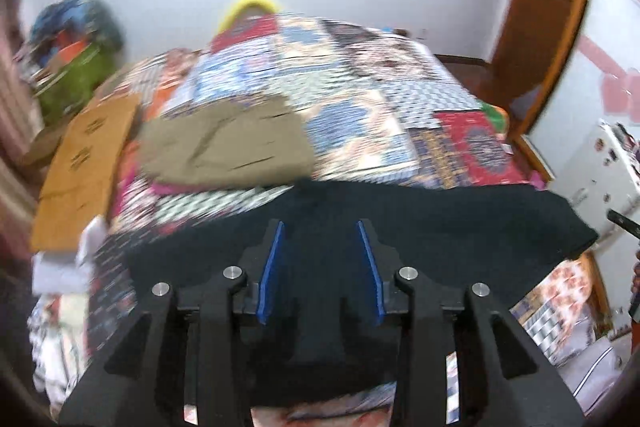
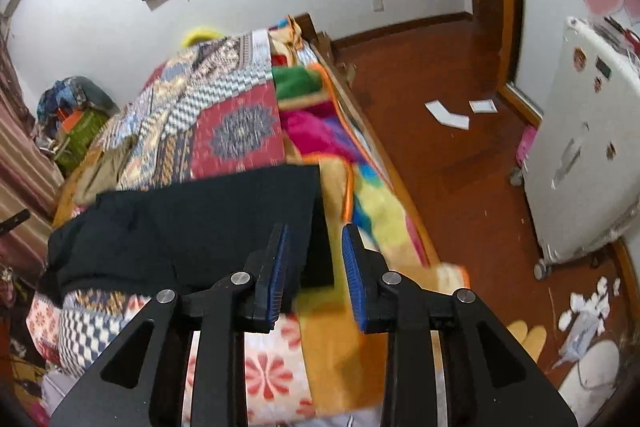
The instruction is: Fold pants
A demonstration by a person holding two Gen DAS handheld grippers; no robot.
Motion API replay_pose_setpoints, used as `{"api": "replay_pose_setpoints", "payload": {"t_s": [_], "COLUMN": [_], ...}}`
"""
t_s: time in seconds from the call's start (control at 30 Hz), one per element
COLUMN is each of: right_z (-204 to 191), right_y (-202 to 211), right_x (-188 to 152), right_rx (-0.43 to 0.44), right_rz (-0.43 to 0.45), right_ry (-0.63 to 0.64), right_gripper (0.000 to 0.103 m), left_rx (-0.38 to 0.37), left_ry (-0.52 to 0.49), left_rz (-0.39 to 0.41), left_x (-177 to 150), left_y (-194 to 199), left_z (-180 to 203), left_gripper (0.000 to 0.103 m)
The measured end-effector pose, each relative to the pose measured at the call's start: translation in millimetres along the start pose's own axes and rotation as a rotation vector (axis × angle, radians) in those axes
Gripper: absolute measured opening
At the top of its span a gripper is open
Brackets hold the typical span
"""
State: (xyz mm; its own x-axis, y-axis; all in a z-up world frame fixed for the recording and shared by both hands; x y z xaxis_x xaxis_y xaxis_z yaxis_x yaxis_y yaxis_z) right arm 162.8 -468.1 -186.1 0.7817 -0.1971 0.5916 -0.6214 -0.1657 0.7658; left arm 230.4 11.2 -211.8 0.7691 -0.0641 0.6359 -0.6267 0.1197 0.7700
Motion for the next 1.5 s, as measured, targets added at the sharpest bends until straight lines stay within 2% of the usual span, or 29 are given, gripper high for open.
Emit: {"api": "replay_pose_setpoints", "payload": {"t_s": [0.17, 0.33, 0.43, 0.57, 0.7, 0.83, 0.93, 1.07, 1.13, 1.2, 1.3, 1.5], "right_z": [-4, 1, 3, 6, -6, -22, -25, -8, -5, -13, -27, -54], "right_y": [-29, -72, -98, -116, -110, -98, -99, -115, -121, -124, -119, -83], "right_x": [24, 30, 26, 16, 6, -6, -8, 5, 11, 15, 26, 56], "right_rx": [0.009, 0.041, 0.068, 0.143, 0.175, 0.254, 0.262, 0.332, 0.339, 0.328, 0.305, 0.268], "right_rz": [0.001, -0.063, -0.132, -0.213, -0.219, -0.238, -0.258, -0.305, -0.303, -0.296, -0.245, -0.075], "right_ry": [0.041, 0.033, 0.016, -0.030, 0.025, 0.080, 0.101, -0.023, -0.038, -0.014, 0.034, 0.150], "right_gripper": [0.025, 0.030, 0.034, 0.035, 0.035, 0.034, 0.036, 0.036, 0.031, 0.009, 0.006, 0.004], "left_rx": [-0.109, -0.197, -0.209, -0.219, -0.213, -0.211, -0.216, -0.213, -0.213, -0.216, -0.222, -0.224], "left_ry": [-0.064, -0.119, -0.157, -0.192, -0.219, -0.222, -0.208, -0.211, -0.211, -0.207, -0.201, -0.199], "left_rz": [-0.032, -0.120, -0.179, -0.247, -0.281, -0.263, -0.263, -0.261, -0.256, -0.254, -0.253, -0.252], "left_x": [21, 11, -3, -24, -42, -51, -52, -52, -53, -53, -53, -53], "left_y": [-43, -86, -108, -126, -130, -124, -127, -129, -129, -129, -130, -130], "left_z": [69, 121, 144, 158, 159, 154, 152, 153, 153, 152, 151, 151], "left_gripper": [0.038, 0.038, 0.038, 0.038, 0.038, 0.042, 0.042, 0.042, 0.043, 0.043, 0.043, 0.043]}}
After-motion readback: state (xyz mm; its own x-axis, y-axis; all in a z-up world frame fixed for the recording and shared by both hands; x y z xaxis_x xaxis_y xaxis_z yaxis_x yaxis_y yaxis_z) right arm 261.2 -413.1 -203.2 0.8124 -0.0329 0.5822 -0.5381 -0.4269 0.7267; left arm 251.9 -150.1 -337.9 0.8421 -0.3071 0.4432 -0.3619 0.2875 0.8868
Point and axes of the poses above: each gripper's, at about its wrist camera, not at the fingertips, and y roughly against the way its jaws point, z to its right, x to its top, the point moved 1 cm from there along -y, roughly the way its jaws point, and after that the axes turned 2 degrees about y, right-handed, at the moved point
